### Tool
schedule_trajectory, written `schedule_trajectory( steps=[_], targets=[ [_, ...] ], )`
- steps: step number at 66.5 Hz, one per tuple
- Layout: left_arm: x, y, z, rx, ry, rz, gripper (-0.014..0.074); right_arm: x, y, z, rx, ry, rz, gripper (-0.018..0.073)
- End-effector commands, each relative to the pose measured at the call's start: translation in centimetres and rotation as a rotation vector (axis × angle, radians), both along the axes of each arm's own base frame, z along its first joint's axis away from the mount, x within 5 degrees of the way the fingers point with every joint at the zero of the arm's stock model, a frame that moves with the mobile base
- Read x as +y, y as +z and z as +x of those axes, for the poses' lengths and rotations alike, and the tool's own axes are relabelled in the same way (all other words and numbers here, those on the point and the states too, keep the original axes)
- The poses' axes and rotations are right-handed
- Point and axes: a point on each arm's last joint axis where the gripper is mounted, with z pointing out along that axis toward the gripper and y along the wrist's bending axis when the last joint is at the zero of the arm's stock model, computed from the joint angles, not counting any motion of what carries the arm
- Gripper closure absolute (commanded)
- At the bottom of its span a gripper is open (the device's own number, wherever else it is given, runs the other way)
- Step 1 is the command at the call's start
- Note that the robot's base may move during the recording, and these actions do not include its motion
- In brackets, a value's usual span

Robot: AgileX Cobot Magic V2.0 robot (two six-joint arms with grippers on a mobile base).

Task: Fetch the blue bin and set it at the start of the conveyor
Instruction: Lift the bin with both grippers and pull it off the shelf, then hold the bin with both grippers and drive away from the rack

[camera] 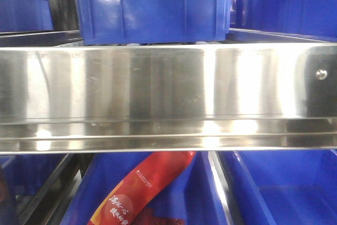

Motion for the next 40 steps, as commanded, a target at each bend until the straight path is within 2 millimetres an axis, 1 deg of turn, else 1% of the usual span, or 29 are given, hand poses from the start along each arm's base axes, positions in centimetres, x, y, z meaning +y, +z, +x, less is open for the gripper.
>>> schedule_trajectory(
  steps=[1,13,23,40],
  targets=[
    [0.2,0.9,-0.2,-0.061,0.003,0.009,0.0708,-0.4,0.8,-0.2,-0.059,-0.005,-0.026,0.0712],
    [0.2,0.9,-0.2,-0.061,0.003,0.009,0.0708,-0.4,0.9,-0.1,-0.079,-0.007,-0.021,0.0712],
    [0.2,0.9,-0.2,-0.071,0.003,0.006,0.0708,-0.3,0.8,0.5,-0.092,-0.010,-0.018,0.0712],
    [0.2,1.5,0.1,-0.142,0.005,-0.014,0.0708,-0.1,0.3,1.1,-0.084,-0.010,-0.019,0.0712]
  ],
)
